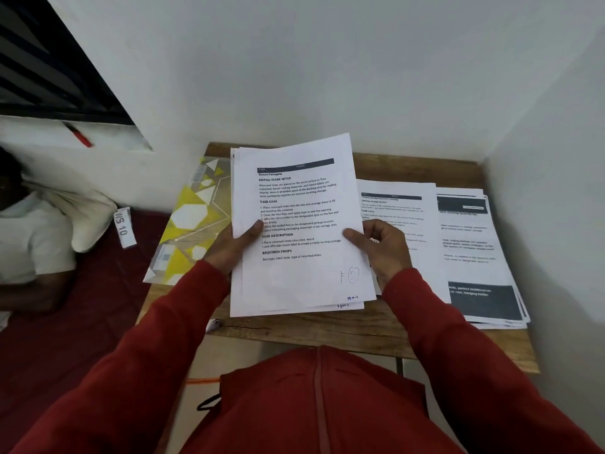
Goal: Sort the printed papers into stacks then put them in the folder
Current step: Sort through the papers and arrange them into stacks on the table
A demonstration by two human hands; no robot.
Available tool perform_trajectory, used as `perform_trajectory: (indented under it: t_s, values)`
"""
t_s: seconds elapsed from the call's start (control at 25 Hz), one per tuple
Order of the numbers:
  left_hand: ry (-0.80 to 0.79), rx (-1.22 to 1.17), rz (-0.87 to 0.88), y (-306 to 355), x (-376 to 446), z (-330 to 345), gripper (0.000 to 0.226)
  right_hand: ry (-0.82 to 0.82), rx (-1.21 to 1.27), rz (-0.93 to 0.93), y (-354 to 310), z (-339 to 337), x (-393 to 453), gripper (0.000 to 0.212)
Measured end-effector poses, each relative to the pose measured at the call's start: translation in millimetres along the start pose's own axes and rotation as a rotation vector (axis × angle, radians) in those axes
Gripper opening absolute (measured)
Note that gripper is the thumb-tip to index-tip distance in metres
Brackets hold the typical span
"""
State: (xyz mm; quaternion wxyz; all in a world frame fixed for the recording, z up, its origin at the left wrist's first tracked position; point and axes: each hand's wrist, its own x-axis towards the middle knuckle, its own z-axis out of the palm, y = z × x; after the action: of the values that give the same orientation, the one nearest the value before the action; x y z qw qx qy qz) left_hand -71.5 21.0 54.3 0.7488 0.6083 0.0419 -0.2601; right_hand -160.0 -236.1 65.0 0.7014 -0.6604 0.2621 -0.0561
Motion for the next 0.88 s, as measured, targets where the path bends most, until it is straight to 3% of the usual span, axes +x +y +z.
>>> perform_trajectory:
  t_s: [0.28,0.44,0.48,0.6,0.76,0.88]
  values:
    - [0.015,0.044,0.013,0.3,2.7,0.9,0.042,0.065,-0.009,-0.008,0.1,-5.8,-2.7,0.012]
    - [0.024,0.073,0.025,2.6,0.7,-5.9,0.061,0.139,-0.028,-0.009,2.2,-25.5,5.1,0.005]
    - [0.034,0.064,0.027,2.7,0.7,-7.8,0.056,0.162,-0.053,-0.018,3.8,-32.6,8.8,0.005]
    - [0.077,0.041,0.05,2.7,1.8,-16.8,0.027,0.261,-0.211,-0.066,8.1,-55.1,20.2,0.005]
    - [0.112,0.028,0.072,6.0,-0.6,-34.6,0.037,0.407,-0.58,-0.101,20.7,-86.7,34.0,0.024]
    - [0.165,0.023,0.093,8.9,-2.9,-47.2,0.039,0.442,-0.663,-0.072,34.8,-101.9,40.9,0.028]
